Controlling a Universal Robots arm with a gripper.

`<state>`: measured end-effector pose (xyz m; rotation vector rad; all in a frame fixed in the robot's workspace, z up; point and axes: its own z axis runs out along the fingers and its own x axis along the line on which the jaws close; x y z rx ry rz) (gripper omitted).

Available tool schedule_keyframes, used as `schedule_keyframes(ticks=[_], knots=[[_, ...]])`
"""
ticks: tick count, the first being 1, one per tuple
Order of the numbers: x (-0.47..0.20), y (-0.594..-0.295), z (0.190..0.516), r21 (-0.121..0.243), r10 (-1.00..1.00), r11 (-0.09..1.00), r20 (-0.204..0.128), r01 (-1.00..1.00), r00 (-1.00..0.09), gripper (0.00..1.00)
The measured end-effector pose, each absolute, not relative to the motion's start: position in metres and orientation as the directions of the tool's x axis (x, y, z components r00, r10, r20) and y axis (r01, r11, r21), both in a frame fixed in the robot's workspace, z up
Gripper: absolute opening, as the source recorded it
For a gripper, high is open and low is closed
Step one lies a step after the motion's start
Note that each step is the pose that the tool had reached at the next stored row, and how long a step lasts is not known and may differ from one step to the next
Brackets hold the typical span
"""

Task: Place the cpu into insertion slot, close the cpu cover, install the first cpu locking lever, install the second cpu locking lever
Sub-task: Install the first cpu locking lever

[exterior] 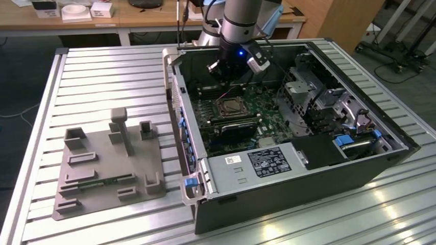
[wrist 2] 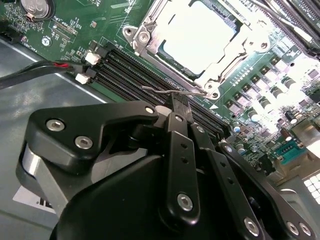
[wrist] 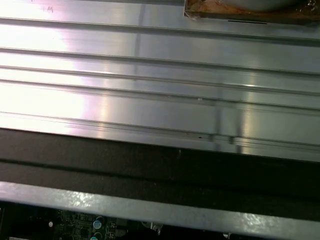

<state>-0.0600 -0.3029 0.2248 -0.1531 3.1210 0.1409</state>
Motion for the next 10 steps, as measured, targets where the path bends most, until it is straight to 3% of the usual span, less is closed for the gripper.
schedule_keyframes(ticks=[10], knots=[[-0.0597,-0.2996,0.2248,0.115,-0.097,0.988,-0.021,-0.098,-0.995,0.10]])
